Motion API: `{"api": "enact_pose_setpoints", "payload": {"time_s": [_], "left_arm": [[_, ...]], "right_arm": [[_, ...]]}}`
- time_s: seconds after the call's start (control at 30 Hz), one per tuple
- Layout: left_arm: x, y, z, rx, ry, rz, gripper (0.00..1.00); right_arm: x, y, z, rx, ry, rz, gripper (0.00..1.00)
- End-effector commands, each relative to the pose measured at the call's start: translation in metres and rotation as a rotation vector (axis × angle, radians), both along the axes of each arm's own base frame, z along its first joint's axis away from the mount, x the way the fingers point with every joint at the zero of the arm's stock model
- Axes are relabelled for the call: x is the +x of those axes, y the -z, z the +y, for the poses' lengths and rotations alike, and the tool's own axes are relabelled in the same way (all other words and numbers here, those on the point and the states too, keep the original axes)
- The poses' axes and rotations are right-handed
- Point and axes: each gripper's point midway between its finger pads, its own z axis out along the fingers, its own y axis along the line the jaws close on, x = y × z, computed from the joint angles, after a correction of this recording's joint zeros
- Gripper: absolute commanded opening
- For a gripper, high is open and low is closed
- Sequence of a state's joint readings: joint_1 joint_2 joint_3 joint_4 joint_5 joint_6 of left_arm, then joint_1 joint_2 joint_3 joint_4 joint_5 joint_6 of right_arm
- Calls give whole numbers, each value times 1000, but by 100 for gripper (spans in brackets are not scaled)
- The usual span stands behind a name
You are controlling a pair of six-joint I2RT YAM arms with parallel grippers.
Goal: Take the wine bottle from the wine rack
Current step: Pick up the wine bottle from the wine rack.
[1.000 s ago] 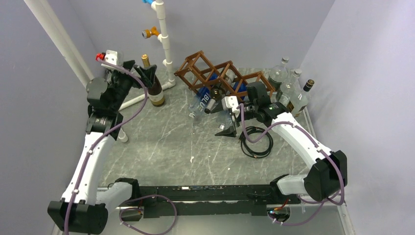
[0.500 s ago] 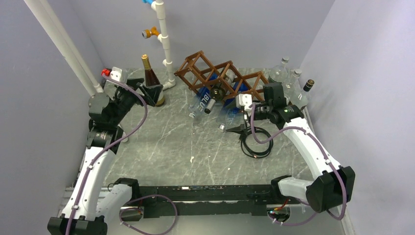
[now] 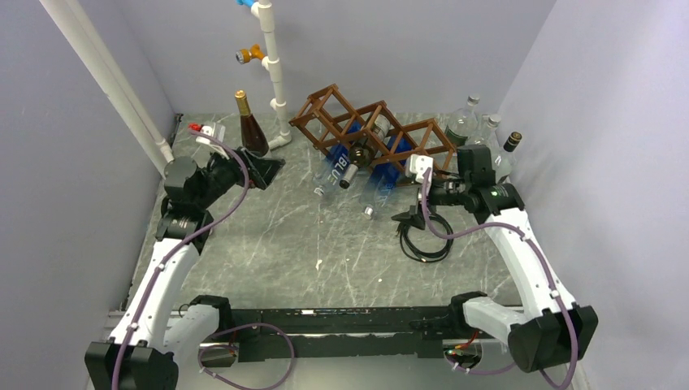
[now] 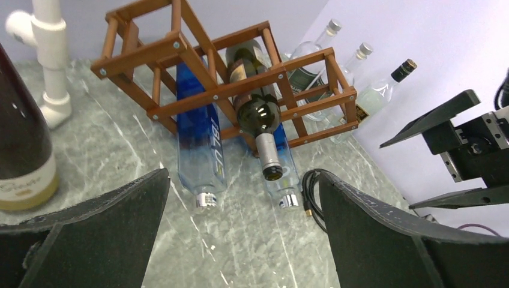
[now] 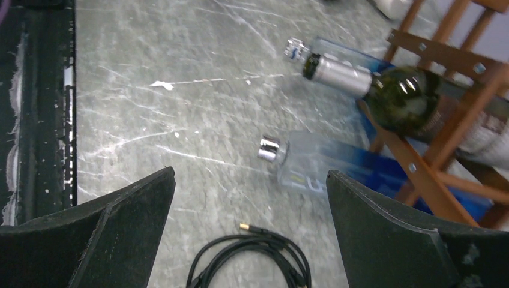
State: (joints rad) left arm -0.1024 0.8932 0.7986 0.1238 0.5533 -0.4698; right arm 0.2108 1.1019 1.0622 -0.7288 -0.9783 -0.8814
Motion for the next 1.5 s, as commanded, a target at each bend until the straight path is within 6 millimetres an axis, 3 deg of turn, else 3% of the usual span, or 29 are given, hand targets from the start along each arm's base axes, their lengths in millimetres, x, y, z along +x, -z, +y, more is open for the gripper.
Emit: {"api": "enact_pose_setpoints", "payload": {"time_s": [0.0, 0.2, 0.43, 0.67, 1.0, 1.47], "left_arm": [[1, -1, -8, -65, 43, 65, 100], [0, 13, -17, -108, 109, 139, 100], [-1, 27, -25, -120, 150, 216, 99], [-8, 35, -38, -23, 105, 234, 100], [-11, 21, -63, 111, 8, 195, 99], [-12, 15, -87, 118, -23, 231, 100]], "right_arm": [[2, -13, -25, 42, 128, 4, 100], [8, -33, -60, 165, 263, 1, 100], [12, -10, -76, 161, 380, 19, 100], [18, -5, -83, 146, 435, 25, 100], [17, -6, -85, 143, 455, 15, 100], [17, -6, -88, 137, 472, 1, 100]]}}
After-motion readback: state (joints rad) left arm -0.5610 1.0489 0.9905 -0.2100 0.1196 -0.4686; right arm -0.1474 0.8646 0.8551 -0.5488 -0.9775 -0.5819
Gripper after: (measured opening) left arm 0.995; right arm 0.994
